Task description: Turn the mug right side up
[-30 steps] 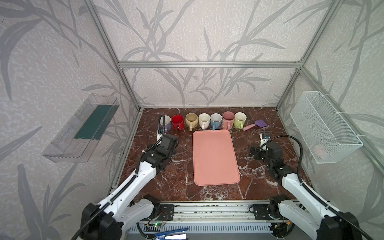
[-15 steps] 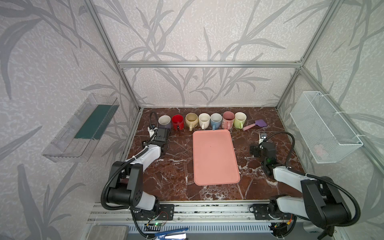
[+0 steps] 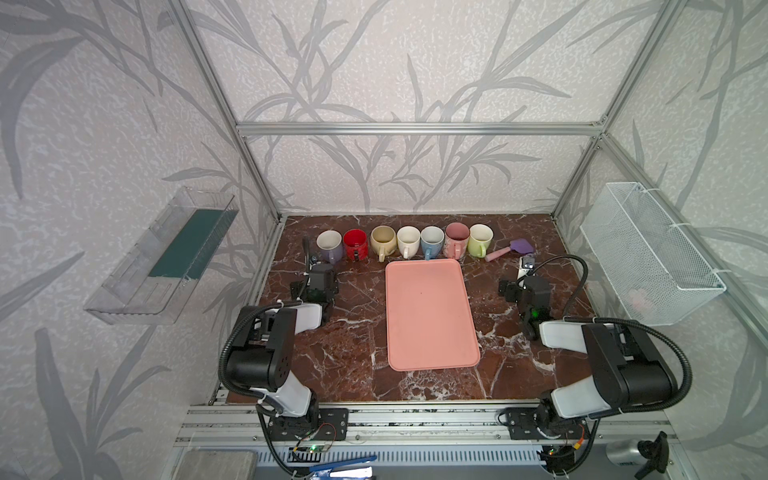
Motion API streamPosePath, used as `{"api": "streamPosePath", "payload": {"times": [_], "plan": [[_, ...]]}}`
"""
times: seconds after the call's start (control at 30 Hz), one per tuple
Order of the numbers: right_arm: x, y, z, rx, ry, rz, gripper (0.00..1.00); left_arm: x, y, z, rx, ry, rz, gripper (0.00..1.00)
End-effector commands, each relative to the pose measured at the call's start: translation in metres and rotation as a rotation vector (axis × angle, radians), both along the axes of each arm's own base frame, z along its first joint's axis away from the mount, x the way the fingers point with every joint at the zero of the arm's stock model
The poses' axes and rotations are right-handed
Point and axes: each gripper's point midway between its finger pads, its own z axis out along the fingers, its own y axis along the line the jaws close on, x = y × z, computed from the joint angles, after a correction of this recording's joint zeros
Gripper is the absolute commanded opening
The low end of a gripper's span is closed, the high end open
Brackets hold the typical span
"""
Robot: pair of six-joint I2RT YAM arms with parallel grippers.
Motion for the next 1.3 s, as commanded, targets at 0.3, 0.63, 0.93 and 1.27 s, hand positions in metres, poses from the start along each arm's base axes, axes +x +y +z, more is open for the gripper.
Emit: {"api": "streamPosePath", "payload": {"times": [0.3, 0.63, 0.93, 1.27], "plan": [[-0.038, 0.022, 0.018, -0.003, -0.240, 0.151, 0.99, -0.019, -0.016, 0.047, 0.088, -0.314, -0.046, 0.99], [-0.026, 0.023, 0.011, -0.004, -0.217, 0.144, 0.99, -0.010, -0.036, 0.028, -0.011, -0.316, -0.255, 0.99], [0.006, 0.018, -0.002, 0.002, -0.041, 0.092, 0.99, 0.001, -0.019, 0.018, -0.129, -0.237, -0.223, 0.99], [0.005, 0.024, 0.000, -0.013, -0.071, 0.131, 0.99, 0.001, -0.019, 0.019, -0.123, -0.242, -0.223, 0.99]]}}
